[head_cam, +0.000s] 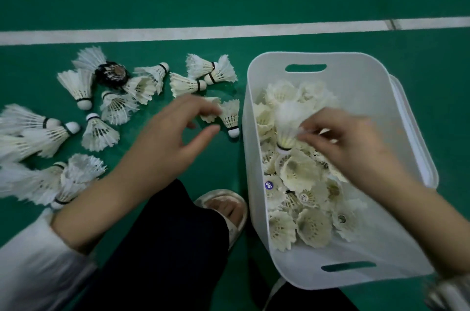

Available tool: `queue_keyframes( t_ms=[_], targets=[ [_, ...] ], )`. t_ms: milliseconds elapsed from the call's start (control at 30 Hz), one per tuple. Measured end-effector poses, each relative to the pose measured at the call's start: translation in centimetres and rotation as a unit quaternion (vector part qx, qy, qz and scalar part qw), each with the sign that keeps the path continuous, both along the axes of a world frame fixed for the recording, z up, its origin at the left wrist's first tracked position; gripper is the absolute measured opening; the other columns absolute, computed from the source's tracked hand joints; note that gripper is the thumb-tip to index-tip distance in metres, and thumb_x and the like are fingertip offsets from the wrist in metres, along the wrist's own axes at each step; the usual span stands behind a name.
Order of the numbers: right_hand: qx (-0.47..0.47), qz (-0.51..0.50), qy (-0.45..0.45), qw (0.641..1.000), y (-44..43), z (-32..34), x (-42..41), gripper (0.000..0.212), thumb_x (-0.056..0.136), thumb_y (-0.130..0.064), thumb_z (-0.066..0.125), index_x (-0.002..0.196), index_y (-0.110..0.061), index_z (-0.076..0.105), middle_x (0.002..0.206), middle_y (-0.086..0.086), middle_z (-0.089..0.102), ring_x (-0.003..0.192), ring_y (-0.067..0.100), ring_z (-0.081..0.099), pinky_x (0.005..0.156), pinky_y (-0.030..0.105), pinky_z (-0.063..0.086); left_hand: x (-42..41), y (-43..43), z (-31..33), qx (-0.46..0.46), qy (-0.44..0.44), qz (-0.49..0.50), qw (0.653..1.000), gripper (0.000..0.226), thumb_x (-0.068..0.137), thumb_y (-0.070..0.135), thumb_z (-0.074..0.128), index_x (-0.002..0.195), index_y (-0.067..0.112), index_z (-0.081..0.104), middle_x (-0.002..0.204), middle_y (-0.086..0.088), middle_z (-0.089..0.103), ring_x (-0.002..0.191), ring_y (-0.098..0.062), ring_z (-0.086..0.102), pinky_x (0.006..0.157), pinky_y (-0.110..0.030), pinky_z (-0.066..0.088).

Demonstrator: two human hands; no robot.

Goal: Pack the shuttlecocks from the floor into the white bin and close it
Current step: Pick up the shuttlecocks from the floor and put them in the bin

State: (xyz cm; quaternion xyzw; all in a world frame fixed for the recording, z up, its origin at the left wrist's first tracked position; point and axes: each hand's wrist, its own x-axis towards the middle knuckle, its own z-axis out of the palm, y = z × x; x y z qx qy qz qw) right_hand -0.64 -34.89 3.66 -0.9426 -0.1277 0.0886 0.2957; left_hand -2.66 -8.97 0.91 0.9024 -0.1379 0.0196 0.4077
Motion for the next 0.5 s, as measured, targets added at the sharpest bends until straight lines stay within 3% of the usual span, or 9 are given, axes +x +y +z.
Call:
queue_keyframes(
  t_ms=[100,200,333,400,500],
  targets=[
    [-0.066,0.075,0.003,0.995,1.4,-3.8,-0.3,0.008,0.085,-0.014,0.064,0.087,-0.009,0.07,0.085,0.003,0.068,0.079,0.018,0.058,0.075,0.026,0.044,-1.0,1.4,-2.7,0.079,0.06,-0.053,0.994,0.027,0.087,0.039,0.044,0.099,0.02,0.06,0.099,0.009,0.058,0.091,0.002,0.05,0.081,-0.006,0.035],
    [-0.151,0.142,0.0,0.978,2.6,-7.0,-0.3,0.014,0.086,-0.011,0.055,0.085,-0.01,0.069,0.085,0.003,0.067,0.085,0.022,0.056,0.076,0.026,0.039,-1.9,2.8,-4.5,0.141,0.096,-0.067,0.983,0.037,0.084,0.043,0.039,0.095,0.017,0.063,0.095,0.006,0.058,0.092,-0.01,0.054,0.081,-0.013,0.033],
    [-0.276,0.175,-0.017,0.945,3.4,-7.9,-0.3,0.018,0.089,-0.024,0.05,0.093,-0.016,0.065,0.095,-0.002,0.065,0.087,0.017,0.043,0.077,0.03,0.034,-3.5,5.4,-4.7,0.191,0.124,-0.042,0.973,0.014,0.089,0.025,0.054,0.095,0.016,0.062,0.094,0.001,0.059,0.092,-0.019,0.057,0.083,-0.03,0.044],
    [-0.308,0.193,0.002,0.932,3.7,-7.2,-0.4,0.022,0.088,-0.022,0.05,0.106,-0.016,0.061,0.106,0.0,0.063,0.099,0.02,0.048,0.084,0.032,0.04,-4.4,7.1,-4.0,0.214,0.135,-0.018,0.967,0.01,0.088,0.021,0.057,0.096,0.016,0.062,0.093,0.0,0.06,0.091,-0.018,0.057,0.082,-0.031,0.044],
    [-0.325,0.195,0.012,0.925,4.4,-4.1,-0.7,0.034,0.088,-0.012,0.048,0.121,-0.016,0.054,0.114,0.004,0.06,0.103,0.023,0.056,0.082,0.031,0.047,-5.7,9.8,-2.8,0.225,0.148,0.023,0.963,0.009,0.086,0.017,0.059,0.094,0.015,0.063,0.092,-0.002,0.061,0.088,-0.019,0.058,0.081,-0.03,0.045]
  ],
)
